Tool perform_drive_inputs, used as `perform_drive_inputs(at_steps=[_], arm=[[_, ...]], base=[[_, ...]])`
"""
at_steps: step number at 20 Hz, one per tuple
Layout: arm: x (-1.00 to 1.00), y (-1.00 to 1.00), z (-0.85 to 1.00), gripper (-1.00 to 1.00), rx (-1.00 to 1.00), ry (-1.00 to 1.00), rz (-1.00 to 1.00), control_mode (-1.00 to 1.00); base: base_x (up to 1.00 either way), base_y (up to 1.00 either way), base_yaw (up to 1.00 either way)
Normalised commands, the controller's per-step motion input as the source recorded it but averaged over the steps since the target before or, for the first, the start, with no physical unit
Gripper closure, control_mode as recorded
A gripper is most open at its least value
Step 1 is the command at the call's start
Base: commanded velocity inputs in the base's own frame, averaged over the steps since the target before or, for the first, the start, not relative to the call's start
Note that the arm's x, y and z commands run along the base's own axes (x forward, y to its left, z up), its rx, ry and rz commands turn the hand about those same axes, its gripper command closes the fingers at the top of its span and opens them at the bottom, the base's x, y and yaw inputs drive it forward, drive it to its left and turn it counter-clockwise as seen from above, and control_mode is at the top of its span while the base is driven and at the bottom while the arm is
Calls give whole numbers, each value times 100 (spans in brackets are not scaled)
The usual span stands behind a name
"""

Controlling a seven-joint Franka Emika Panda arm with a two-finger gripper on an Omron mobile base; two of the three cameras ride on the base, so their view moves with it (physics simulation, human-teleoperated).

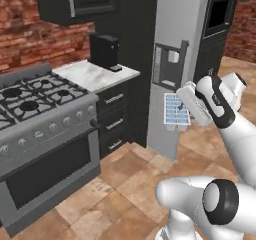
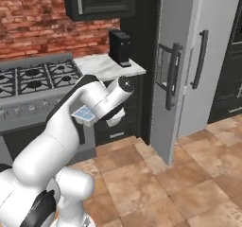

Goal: The ice cube tray has been filled with water. Take the tray and place it in the freezer to make ice. Close the freezer door after placing the tray.

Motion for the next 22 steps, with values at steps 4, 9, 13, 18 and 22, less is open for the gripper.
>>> perform_drive_inputs(at_steps=[4,9,13,18,22], arm=[[0,0,0,100,0,0,0,100],[0,0,0,100,0,0,0,100],[0,0,0,100,0,0,0,100],[0,0,0,100,0,0,0,100],[0,0,0,100,0,0,0,100]], base=[[0,24,-55],[0,27,-54],[1,41,-49],[23,56,-40],[56,63,-33]])
